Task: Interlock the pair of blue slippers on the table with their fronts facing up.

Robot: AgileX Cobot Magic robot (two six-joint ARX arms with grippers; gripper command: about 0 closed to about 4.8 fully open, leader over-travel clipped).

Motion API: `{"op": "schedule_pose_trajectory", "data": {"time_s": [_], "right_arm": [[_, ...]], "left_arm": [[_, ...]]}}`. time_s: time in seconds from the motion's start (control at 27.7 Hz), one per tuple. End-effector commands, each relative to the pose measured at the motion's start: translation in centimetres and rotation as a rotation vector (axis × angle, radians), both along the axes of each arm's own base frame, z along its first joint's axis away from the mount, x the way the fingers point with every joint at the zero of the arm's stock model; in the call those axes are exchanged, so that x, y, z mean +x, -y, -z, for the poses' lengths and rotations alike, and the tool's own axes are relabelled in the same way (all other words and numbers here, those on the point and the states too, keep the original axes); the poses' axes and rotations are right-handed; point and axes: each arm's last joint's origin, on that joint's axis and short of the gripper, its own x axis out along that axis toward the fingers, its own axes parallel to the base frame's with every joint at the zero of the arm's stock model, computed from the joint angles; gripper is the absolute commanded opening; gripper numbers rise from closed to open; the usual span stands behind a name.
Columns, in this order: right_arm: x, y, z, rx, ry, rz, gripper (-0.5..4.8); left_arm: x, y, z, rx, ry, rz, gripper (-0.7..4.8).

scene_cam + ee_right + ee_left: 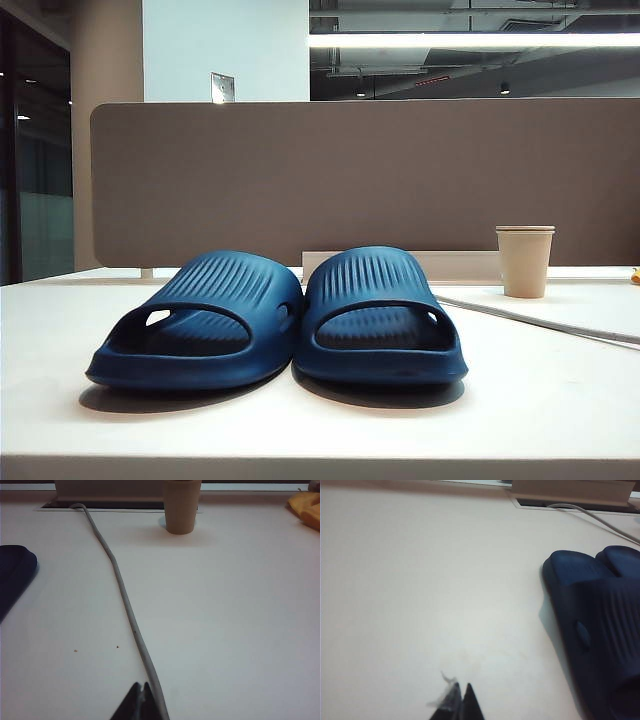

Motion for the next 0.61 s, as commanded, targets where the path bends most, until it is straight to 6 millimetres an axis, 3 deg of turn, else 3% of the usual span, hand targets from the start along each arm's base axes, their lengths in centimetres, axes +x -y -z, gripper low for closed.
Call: {"op": "schedule_pose_trajectory", "data": {"time_s": [0.04, 0.33, 0.61], "right_arm": [[0.03, -0.01, -0.04, -0.002, 0.01, 0.0, -0.05], [0.03, -0.04, -0.05, 0.029, 0.007, -0.004, -0.05], [0.03, -0.23, -0.2, 0.631, -0.067, 0.055, -0.05]], "left_arm": [[-0.03, 0.0, 0.07, 0.002, -0.009, 0.0, 0.12], [-0.03, 0.02, 0.07, -0.002, -0.01, 0.008, 0.12], [-0.05, 0.12, 0.02, -0.491, -0.134, -0.08, 0.12]]}}
